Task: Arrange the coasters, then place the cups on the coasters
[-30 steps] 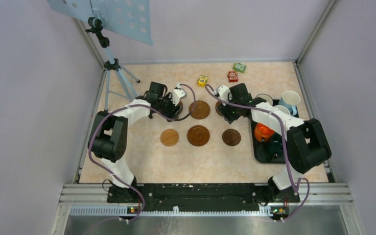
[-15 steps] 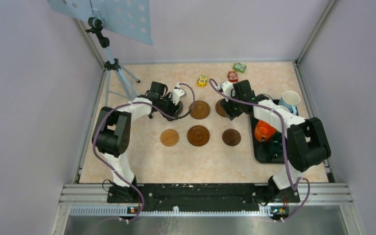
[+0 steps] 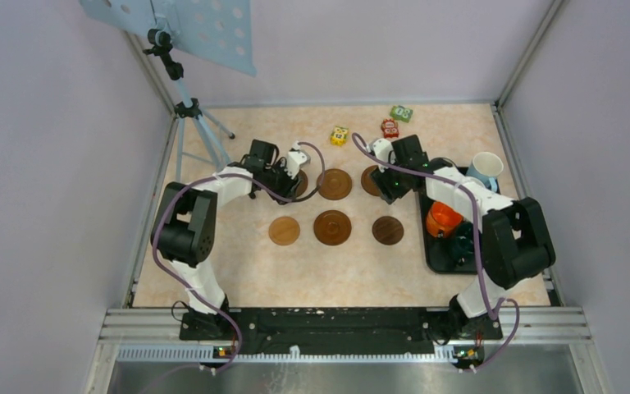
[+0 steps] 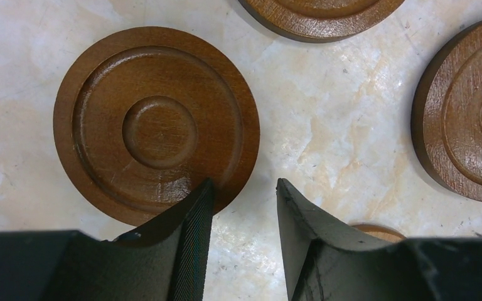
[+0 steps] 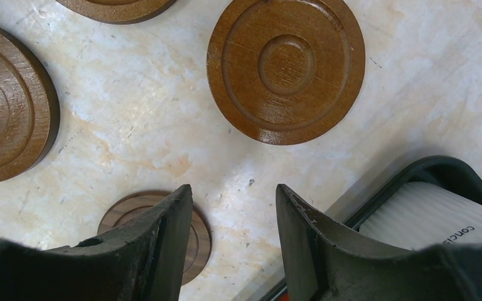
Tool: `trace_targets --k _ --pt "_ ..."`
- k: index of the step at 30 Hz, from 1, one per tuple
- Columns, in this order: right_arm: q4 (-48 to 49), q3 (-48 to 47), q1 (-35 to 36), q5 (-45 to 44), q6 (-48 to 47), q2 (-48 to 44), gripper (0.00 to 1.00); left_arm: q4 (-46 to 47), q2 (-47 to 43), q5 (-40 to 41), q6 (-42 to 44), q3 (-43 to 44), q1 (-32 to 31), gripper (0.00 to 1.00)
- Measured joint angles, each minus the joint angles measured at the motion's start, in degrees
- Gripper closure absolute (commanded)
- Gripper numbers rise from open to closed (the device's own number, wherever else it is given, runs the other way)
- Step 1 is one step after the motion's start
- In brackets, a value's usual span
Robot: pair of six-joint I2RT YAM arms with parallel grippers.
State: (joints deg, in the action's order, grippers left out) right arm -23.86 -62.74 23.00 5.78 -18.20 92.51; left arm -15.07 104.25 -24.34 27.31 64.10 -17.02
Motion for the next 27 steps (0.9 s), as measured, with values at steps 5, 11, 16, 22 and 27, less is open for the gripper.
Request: trace_targets --k 5,11,16,22,27 --pt "-0.5 0.0 0.0 0.1 -0.1 -0.8 0.48 0.0 -0.8 0.1 0.0 -1.0 0.0 0.51" --pt "-1.2 0.0 0.0 0.2 -0.2 -1.0 0.48 -0.5 -0.9 0.4 -0.2 -0.8 0.0 0.37" --pt "-3.8 -2.8 -0.9 1.7 -0.2 -1.4 0.45 -3.8 -1.4 1.2 -0.9 1.5 0.1 0.27" --pt "-5.8 -7.0 -4.0 5.1 0.6 -6.2 0.28 -7.3 -7.9 -1.0 -2.0 4.0 0.1 0.13" --pt "-8.7 -7.6 -7.1 7.2 1.9 -12.8 0.25 -9.9 -14.1 -3.6 -2.1 3.2 -0.3 0.01"
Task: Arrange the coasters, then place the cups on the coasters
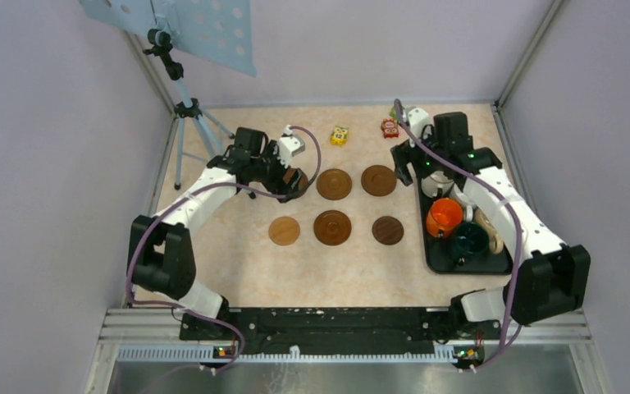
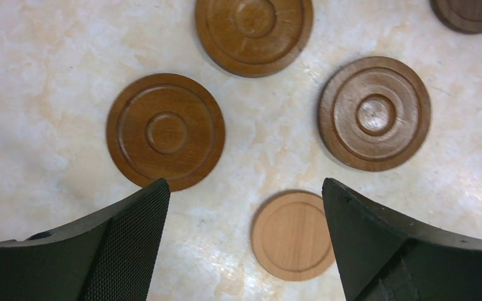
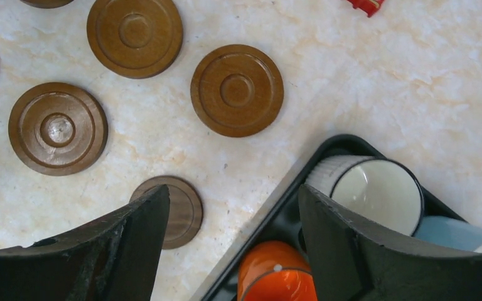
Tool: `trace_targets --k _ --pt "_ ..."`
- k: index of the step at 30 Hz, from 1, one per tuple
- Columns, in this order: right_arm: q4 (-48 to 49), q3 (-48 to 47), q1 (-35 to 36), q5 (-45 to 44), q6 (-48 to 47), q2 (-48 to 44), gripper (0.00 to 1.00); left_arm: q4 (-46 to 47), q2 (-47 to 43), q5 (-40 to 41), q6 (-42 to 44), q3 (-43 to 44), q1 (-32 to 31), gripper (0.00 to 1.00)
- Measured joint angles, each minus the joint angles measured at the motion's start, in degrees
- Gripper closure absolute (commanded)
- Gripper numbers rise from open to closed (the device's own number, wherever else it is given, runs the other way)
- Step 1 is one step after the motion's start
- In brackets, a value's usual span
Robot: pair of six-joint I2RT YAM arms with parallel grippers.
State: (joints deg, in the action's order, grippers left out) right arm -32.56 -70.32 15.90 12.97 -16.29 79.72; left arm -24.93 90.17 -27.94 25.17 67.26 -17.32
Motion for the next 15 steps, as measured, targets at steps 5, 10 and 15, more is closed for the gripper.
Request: trace_targets --k 5,10,15 --pt "-6.7 -0.3 -4.2 0.9 -0.3 -5.2 0.25 -1.8 -4.5 -1.7 0.0 -4.2 -1.0 0.01" --pt "-14.7 -5.7 -18.9 4.4 -3.8 -4.1 0.27 -3.4 -6.1 -3.4 0.0 -5.9 -2.3 0.01" --pt "-18.3 -7.6 -34.4 4.9 -9.8 -0.4 0.32 -3.3 -7.5 -5.1 -0.8 -5.9 -3.1 0.01"
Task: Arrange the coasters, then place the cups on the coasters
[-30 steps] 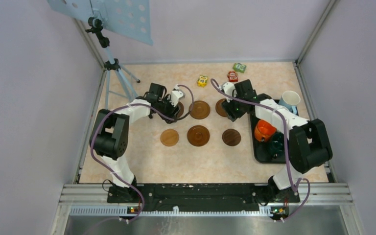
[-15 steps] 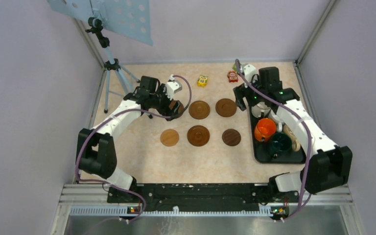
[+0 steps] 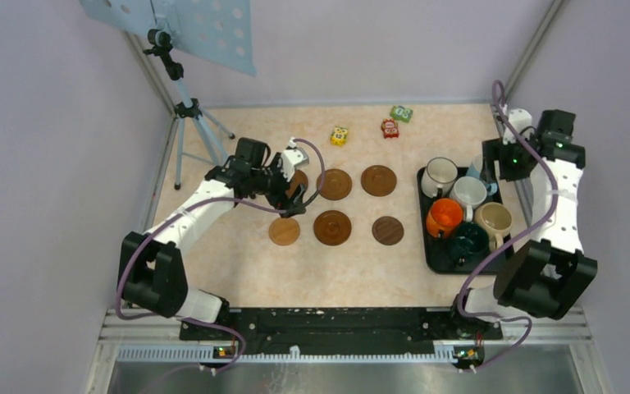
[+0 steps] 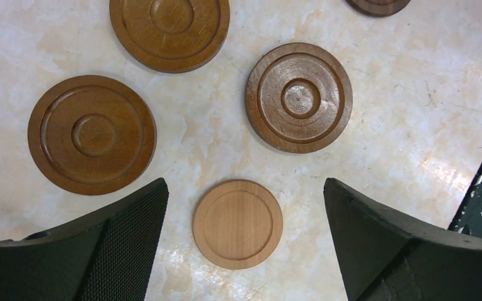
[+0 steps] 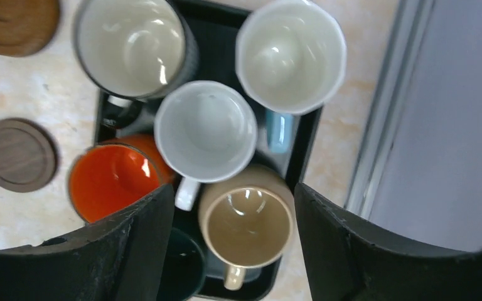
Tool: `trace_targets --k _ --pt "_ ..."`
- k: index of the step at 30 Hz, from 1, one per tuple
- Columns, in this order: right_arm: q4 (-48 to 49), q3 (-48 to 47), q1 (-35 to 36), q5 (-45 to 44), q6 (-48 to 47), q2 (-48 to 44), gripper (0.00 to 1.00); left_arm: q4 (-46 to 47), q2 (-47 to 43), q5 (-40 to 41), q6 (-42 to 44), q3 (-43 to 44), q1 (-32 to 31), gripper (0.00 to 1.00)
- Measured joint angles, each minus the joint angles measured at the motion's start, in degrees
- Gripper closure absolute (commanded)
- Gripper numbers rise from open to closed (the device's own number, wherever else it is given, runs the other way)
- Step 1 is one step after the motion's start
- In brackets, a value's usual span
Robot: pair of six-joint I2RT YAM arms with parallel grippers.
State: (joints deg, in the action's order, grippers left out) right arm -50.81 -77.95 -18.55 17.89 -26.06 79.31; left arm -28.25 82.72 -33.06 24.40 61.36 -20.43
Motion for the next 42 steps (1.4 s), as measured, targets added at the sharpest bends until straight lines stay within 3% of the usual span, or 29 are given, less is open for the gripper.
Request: trace_targets --k 4,15,42 --pt "-3.1 -1.7 -5.4 -0.5 -4.2 4.5 0.37 0.1 -1.0 -1.4 -0.6 0.0 -0.2 0.01" --pt "-0.3 -1.6 -5.6 -5.8 -8.3 13.7 0.54 0.5 -1.3 -3.8 -0.8 -0.7 -0.3 0.01" --pt "9.2 1.3 -5.6 -4.1 -8.5 21.6 0.59 0.8 -0.6 -5.1 -1.9 -0.9 -0.3 0.01"
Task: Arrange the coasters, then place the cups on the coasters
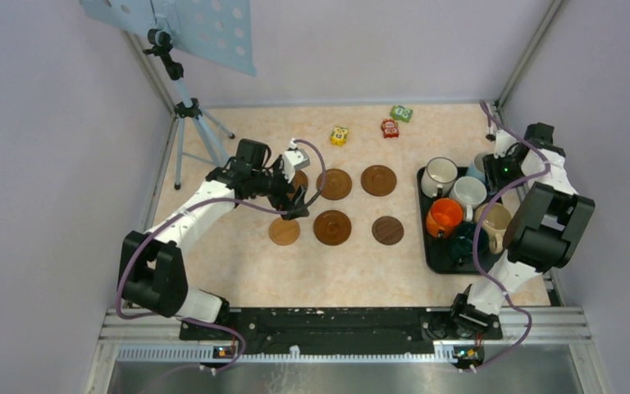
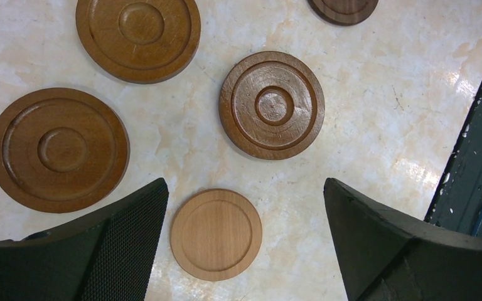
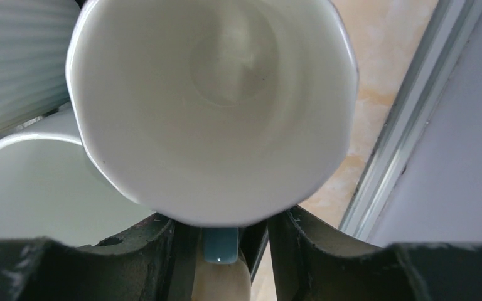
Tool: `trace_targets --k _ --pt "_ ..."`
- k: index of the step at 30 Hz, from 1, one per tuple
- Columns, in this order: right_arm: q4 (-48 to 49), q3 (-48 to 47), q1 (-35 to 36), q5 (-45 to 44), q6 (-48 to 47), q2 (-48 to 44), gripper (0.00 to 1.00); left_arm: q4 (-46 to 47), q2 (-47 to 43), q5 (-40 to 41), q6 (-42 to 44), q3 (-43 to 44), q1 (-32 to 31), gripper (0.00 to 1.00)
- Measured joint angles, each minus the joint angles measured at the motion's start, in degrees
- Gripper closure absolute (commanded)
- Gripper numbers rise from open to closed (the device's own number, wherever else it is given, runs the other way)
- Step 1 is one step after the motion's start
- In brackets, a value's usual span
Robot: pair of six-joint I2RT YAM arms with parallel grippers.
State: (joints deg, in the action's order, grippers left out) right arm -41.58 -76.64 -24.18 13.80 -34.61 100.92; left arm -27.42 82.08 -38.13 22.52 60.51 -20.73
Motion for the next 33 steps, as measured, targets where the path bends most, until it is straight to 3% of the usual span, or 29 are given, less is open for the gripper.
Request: trace_targets --k 7,12,19,33 --pt "3.9 3.4 0.0 1.5 0.1 0.1 0.61 0.0 1.0 0.0 -0.3 0.0 0.0 0.01" --pt "5.9 3.6 0.0 2.1 0.0 0.6 0.70 0.0 1.0 0.0 -0.4 0.0 0.0 0.01" --pt "6.2 3.7 0.0 2.6 0.1 0.3 1.00 0.0 1.0 -0.9 -0.9 0.0 0.0 0.01" --pt "5.4 3.7 0.0 3.0 1.9 -7.6 1.00 1.4 -2.3 -0.1 -2.8 -0.6 0.1 0.01"
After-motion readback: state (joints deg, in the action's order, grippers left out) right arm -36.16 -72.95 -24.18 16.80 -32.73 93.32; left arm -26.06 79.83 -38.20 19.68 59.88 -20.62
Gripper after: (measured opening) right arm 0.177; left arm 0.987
